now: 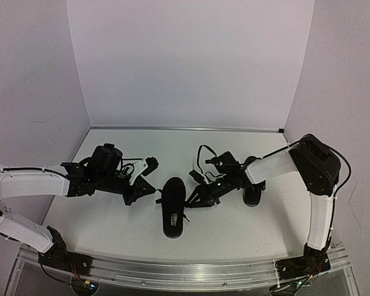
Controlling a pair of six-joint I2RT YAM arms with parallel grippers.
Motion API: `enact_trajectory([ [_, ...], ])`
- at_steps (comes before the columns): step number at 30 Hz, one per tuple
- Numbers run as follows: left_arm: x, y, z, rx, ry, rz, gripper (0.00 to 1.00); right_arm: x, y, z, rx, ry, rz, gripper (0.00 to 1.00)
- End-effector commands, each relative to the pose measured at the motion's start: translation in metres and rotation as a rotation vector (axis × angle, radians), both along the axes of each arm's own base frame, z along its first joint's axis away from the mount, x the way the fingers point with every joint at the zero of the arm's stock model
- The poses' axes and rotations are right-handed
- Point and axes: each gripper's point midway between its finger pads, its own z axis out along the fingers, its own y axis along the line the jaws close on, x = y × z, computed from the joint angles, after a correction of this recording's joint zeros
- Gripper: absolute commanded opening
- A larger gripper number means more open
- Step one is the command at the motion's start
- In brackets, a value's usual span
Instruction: Tie the shoes
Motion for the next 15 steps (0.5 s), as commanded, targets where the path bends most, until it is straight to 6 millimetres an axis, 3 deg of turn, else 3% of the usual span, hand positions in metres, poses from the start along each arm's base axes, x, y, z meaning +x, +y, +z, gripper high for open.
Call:
enact_trajectory([
  [1,0.001,0.002,0.015,-0.020,-0.026,0.002,0.00,0.007,0.011,0.021,0.041,-0.061,0.019,0.24],
  [15,0.001,0.006,0.025,-0.034,-0.045,0.023,0.00,0.001,0.020,0.017,-0.006,-0.079,0.096,0.24],
])
